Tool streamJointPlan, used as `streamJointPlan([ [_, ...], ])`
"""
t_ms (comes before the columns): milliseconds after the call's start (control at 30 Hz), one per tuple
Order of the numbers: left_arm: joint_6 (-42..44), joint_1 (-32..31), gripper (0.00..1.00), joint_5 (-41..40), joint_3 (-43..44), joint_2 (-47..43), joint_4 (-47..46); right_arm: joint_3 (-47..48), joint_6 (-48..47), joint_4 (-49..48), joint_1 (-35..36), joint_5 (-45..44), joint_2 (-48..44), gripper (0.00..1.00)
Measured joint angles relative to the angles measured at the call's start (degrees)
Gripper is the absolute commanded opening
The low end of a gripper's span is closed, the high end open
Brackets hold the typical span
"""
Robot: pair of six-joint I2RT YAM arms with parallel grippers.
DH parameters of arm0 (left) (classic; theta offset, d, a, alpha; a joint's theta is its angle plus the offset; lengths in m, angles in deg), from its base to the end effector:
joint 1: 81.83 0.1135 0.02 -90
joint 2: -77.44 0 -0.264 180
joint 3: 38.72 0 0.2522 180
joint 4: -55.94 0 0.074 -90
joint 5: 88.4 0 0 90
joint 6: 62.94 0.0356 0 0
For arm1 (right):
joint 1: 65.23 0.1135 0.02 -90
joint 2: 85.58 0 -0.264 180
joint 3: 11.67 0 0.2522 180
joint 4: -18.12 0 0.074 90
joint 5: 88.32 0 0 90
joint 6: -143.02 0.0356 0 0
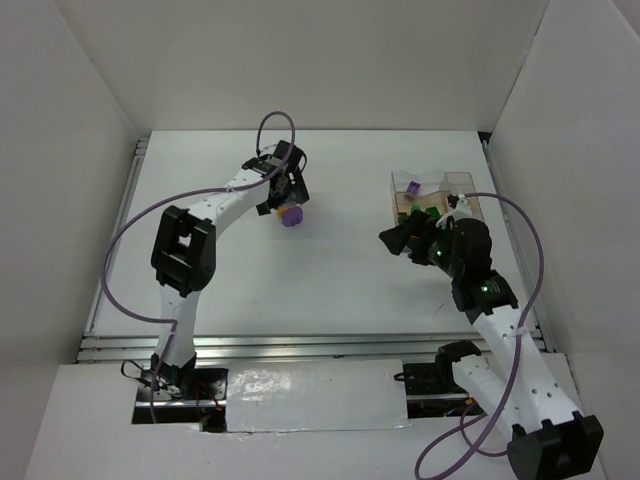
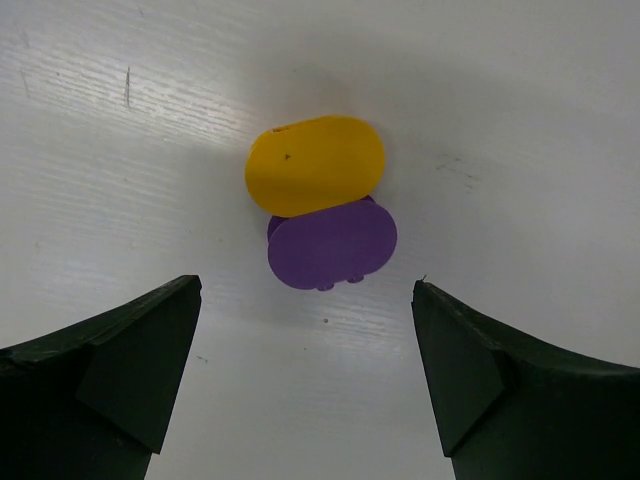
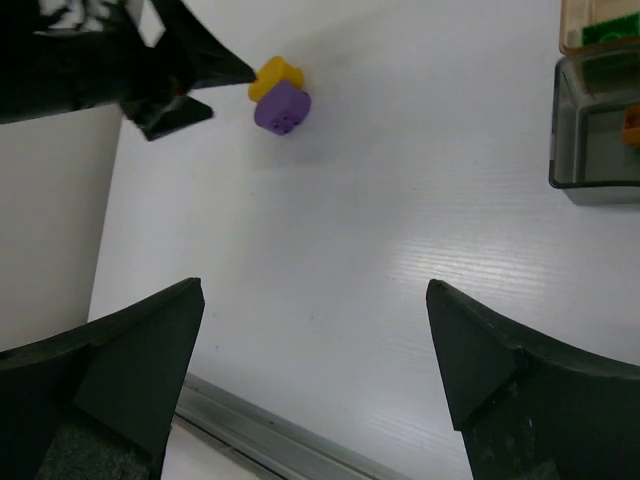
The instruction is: Sort the legos into containers by color
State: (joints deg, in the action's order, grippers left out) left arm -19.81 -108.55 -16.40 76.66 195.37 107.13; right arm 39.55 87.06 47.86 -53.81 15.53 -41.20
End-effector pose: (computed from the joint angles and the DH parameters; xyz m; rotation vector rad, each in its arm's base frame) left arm 0.4153 -0.1967 0.2486 -0.5534 2.3889 -0.1697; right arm 0.1764 0.0443 0.2859 0.2378 2.0226 0.7475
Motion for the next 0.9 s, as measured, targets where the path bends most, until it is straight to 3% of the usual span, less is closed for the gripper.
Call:
streamJointPlan([
  [367,-4.2,-1.4,1.0,-2.6,6.2,9.2,4.2,-5.2,-1.2,2.0,0.3,4.8,-8.2,1.0],
  [900,-5.6,-2.3,0.96,-5.4,7.8,14.7,4.1,-6.4,-2.2,2.5,0.3,6.9,-10.2,1.0],
])
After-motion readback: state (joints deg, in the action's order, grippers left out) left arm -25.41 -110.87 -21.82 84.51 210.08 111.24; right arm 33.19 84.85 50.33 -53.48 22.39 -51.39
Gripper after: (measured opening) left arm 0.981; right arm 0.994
